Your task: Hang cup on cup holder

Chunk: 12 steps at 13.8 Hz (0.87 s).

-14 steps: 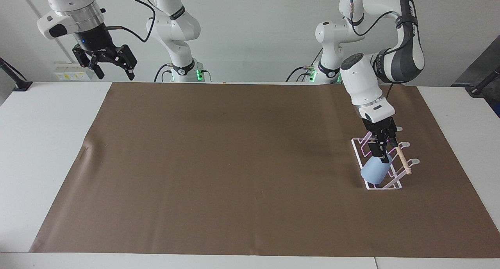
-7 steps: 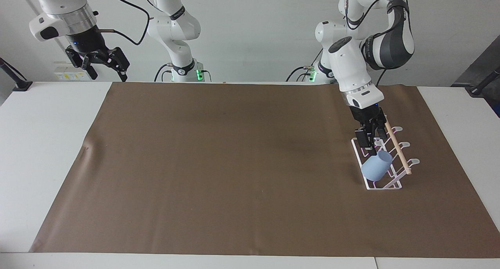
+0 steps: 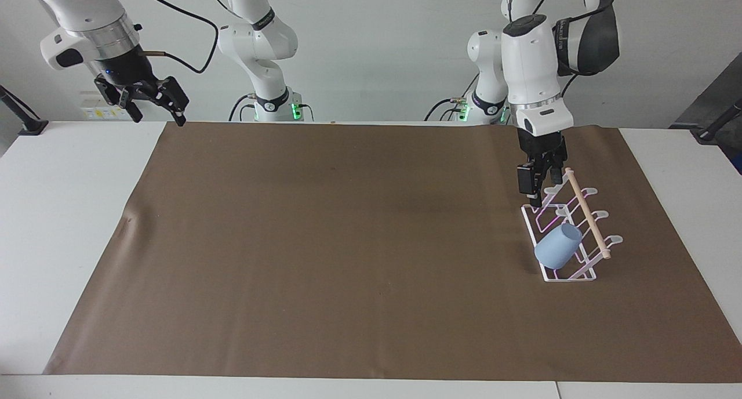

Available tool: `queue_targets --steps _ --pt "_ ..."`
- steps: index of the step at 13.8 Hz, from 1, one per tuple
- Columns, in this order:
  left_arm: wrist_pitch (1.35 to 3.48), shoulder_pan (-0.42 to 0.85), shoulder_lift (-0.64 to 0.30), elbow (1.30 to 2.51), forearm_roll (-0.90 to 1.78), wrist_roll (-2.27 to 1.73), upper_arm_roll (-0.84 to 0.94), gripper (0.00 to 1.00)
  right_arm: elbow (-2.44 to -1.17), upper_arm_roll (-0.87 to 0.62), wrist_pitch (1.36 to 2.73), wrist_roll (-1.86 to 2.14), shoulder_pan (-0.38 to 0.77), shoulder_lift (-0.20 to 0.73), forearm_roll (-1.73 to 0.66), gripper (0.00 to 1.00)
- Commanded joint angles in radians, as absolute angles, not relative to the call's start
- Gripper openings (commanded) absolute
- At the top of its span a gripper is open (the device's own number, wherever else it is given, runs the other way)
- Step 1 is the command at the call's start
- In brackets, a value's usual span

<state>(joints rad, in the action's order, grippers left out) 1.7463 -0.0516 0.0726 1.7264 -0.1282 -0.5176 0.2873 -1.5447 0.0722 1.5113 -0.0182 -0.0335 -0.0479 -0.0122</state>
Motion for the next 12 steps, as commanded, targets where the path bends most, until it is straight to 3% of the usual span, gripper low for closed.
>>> queue_targets --steps 1,8,12 --pt "1.638 -0.090 0.058 1.660 -0.072 -0.280 0.287 1.00 -1.554 0.025 1.512 -0.012 -0.066 -0.066 0.008 1.00" --pt "1.487 -0.130 0.012 1.514 0.035 -0.083 0.276 1.00 -1.578 0.021 1.513 -0.018 -0.055 -0.083 0.009 1.00" --pt "1.419 0.024 -0.017 1.431 0.038 -0.040 0.109 1.00 -1.582 0.021 1.508 -0.017 -0.051 -0.084 0.014 1.00"
